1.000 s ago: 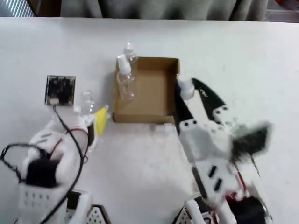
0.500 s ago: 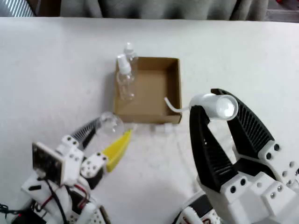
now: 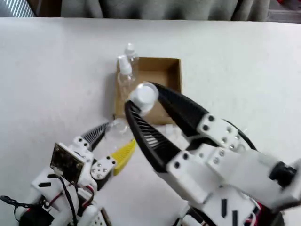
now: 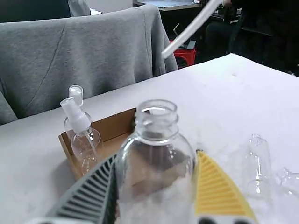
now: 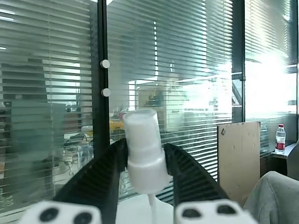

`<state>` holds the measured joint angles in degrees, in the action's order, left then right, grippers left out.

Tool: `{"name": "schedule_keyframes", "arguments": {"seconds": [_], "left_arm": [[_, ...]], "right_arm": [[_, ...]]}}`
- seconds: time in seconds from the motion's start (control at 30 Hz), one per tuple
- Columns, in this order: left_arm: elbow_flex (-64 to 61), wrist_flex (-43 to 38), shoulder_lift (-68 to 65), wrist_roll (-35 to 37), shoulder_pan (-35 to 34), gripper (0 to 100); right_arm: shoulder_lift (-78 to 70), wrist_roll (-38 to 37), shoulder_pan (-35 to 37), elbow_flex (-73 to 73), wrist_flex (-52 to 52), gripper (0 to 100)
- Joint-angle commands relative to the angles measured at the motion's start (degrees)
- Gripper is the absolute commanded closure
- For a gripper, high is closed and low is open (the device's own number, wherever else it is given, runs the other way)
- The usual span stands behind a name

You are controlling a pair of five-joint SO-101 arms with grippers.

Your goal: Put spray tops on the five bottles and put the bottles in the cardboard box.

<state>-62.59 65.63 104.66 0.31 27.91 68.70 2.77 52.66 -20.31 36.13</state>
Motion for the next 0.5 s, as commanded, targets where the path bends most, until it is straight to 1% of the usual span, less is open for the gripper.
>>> {"name": "schedule_keyframes", "arguments": {"seconds": [0.0,0.33,0.47], "left_arm": [[0.4,0.2,0.4,-0.9,0.6,98],[0.2,0.3,0.4,-1.0,0.1,98],[0.0,0.3,0.3,-1.0,0.1,98]], "right_arm": [[-2.9,0.7,0.6,1.4,-0.9,98.2],[-2.4,0.7,0.6,-0.2,-0.7,98.2],[-0.7,0.7,0.6,-4.0,-0.7,98.2]]}}
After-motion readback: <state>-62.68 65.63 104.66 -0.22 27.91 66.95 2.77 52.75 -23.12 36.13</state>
